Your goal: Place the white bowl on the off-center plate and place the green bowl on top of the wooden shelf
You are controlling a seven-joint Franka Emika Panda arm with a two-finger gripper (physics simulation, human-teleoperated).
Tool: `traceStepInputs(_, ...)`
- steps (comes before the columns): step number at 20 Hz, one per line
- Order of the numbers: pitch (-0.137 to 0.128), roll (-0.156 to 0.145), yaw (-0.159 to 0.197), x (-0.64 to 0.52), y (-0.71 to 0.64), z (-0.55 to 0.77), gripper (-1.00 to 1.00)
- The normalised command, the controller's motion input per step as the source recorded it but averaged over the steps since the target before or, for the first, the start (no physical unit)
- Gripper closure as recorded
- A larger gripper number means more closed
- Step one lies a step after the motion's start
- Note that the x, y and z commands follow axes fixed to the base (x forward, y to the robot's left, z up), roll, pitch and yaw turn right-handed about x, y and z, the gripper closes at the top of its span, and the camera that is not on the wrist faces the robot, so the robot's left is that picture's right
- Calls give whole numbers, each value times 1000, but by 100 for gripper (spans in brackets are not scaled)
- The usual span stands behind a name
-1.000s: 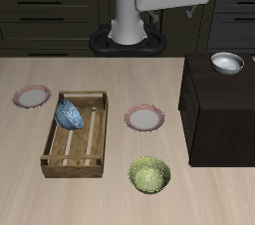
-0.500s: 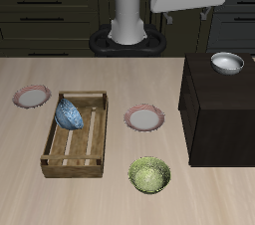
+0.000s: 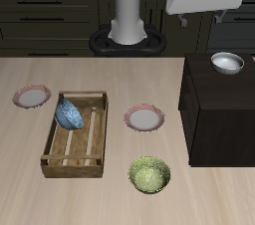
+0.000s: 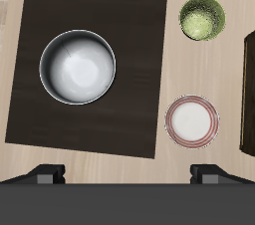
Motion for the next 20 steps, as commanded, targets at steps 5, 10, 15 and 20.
traceStepInputs(5, -6, -26, 18, 224, 204, -3, -100)
traceStepInputs(10, -12, -30, -16, 251, 117, 19, -100)
traceStepInputs(15, -1, -51, -17, 273, 34, -3, -100)
traceStepInputs(20, 24, -31, -12, 199, 29, -80, -100)
